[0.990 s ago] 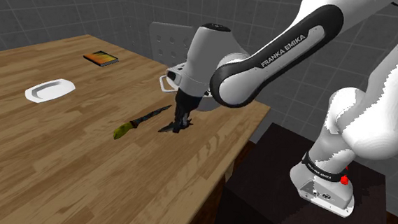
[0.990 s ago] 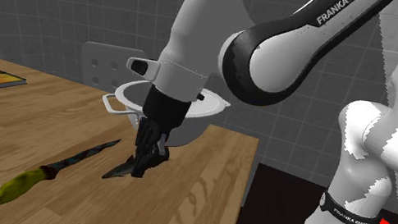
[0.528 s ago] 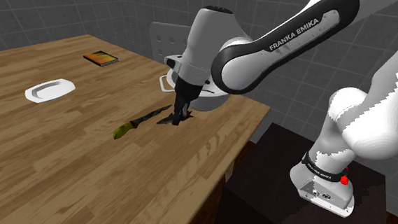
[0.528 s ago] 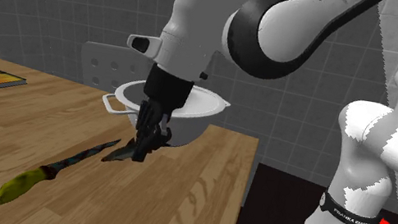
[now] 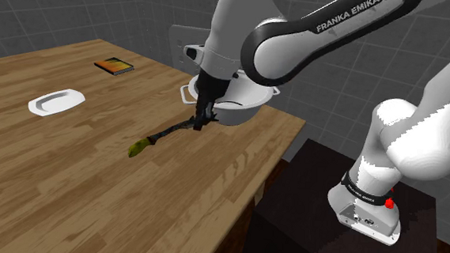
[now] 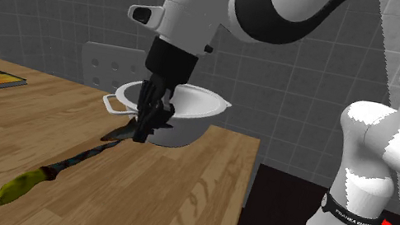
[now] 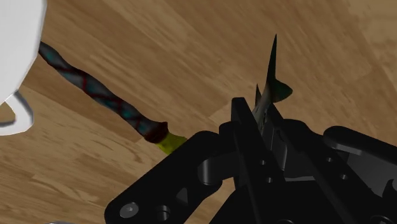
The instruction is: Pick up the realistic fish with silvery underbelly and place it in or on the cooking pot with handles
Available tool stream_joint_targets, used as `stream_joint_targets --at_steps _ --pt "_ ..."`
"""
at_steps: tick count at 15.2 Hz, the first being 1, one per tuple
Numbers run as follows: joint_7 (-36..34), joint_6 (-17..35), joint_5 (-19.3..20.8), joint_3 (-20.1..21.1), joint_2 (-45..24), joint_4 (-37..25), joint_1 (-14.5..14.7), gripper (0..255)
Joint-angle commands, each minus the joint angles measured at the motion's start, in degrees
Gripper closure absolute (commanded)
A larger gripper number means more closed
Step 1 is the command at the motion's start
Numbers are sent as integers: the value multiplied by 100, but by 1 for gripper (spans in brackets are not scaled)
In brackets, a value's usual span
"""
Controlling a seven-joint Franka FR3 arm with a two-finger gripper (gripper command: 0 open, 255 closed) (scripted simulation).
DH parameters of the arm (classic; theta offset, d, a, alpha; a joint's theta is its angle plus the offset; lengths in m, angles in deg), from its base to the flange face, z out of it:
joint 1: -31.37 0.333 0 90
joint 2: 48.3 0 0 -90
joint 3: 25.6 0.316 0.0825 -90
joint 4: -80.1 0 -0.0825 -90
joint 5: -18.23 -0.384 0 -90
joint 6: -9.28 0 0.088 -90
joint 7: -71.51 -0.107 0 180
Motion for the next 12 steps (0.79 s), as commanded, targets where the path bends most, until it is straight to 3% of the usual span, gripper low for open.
stream_joint_targets --at_steps 1,12 --pt "-9 -180 6 -10 84 -94 -4 255" --pt "-70 -1034 53 -48 329 -705 -26 255"
